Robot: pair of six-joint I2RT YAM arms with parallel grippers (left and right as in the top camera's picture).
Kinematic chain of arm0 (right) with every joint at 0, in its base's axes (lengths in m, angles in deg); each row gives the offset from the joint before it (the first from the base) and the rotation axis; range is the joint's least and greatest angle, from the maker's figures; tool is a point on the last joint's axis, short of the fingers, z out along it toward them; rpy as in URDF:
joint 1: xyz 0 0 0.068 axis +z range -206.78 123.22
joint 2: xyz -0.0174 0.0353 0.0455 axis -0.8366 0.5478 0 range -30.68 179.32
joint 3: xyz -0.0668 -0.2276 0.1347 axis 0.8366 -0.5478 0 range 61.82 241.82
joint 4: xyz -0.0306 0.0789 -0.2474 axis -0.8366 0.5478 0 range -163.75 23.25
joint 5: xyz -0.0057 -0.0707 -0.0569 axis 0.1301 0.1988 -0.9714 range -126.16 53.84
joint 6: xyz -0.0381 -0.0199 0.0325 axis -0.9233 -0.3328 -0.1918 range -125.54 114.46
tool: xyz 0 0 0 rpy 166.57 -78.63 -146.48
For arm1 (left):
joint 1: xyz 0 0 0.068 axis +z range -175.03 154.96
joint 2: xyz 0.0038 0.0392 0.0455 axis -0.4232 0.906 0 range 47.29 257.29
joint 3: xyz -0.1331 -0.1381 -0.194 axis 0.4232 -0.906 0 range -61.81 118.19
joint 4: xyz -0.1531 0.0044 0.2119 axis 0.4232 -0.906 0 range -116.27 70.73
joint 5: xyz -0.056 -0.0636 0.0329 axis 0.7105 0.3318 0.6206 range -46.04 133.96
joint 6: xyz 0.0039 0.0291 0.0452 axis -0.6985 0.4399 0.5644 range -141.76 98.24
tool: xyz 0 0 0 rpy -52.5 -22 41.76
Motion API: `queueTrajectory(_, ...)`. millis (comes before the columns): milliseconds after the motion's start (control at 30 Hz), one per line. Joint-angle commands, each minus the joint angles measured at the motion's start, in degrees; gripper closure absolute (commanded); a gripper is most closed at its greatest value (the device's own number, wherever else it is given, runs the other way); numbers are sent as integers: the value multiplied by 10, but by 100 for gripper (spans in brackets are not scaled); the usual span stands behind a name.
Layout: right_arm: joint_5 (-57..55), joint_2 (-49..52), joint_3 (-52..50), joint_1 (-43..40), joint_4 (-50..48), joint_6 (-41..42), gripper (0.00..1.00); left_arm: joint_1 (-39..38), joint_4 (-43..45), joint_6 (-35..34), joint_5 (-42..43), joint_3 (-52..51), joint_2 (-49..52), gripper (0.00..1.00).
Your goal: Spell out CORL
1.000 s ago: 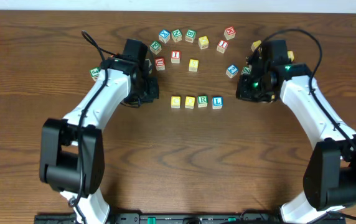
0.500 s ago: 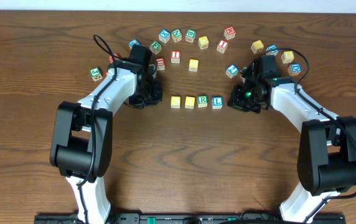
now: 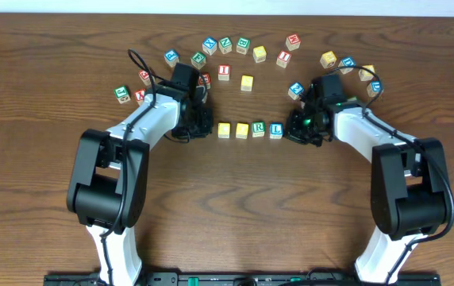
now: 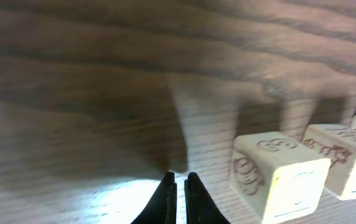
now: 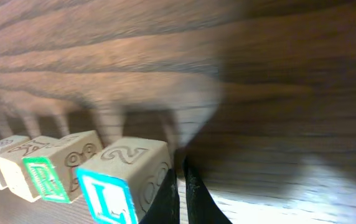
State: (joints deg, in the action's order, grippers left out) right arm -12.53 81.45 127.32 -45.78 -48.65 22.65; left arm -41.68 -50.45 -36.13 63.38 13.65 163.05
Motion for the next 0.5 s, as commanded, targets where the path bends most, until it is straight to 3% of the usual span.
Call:
queueTrajectory(0, -12, 15, -5, 17, -10, 18, 99, -14, 16, 13, 7, -2, 1, 93)
queueTrajectory(467, -12, 15, -5, 24, -22, -21, 99, -26, 32, 12, 7, -2, 1, 93)
